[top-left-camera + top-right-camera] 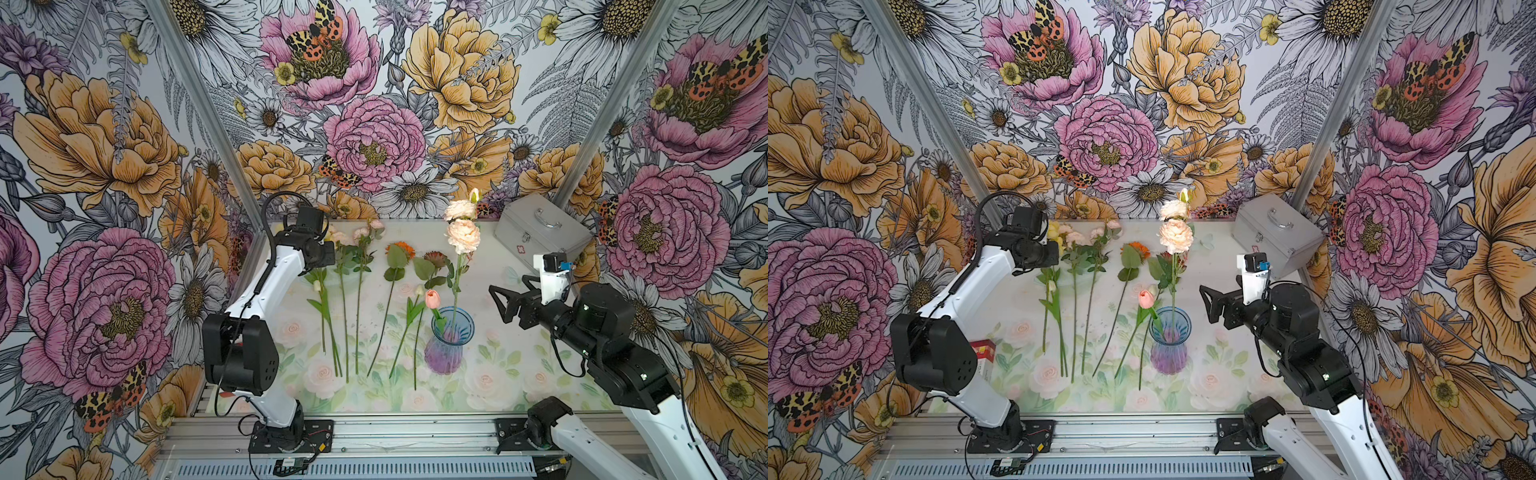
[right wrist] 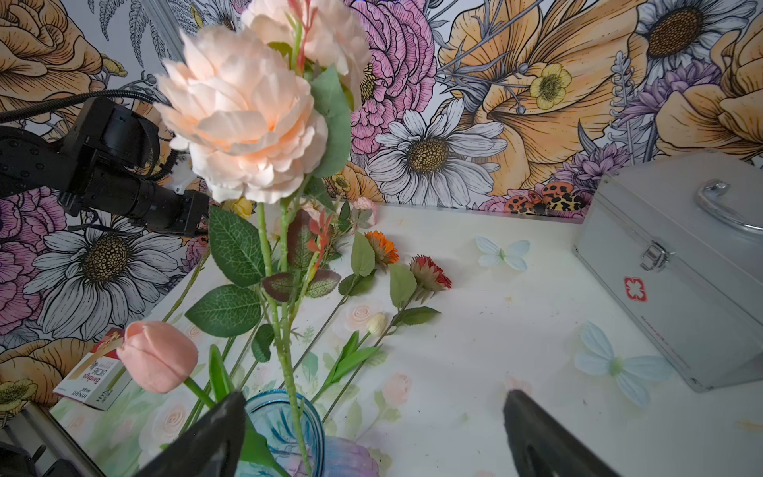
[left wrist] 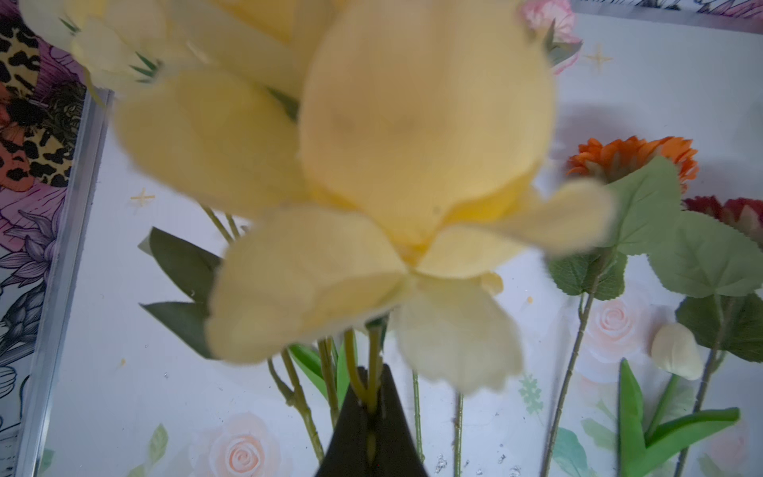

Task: Place the pink flowers into the vase
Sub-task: Pick up the flower at the center of the board, then place the flower at the center of the board.

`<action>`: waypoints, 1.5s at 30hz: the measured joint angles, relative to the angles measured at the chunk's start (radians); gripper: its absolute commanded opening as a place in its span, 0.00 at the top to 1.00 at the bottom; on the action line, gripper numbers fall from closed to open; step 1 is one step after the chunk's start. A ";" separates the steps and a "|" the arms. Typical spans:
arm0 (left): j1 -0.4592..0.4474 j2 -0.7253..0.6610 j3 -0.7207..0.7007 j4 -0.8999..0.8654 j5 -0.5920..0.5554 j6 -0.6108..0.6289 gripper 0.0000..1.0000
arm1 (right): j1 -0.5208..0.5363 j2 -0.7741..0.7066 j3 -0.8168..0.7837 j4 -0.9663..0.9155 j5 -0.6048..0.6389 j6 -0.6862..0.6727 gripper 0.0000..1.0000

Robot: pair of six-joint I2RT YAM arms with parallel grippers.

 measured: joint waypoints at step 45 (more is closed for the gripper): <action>0.035 0.054 -0.139 0.104 0.008 -0.036 0.37 | -0.002 0.037 0.020 0.000 -0.028 -0.016 0.02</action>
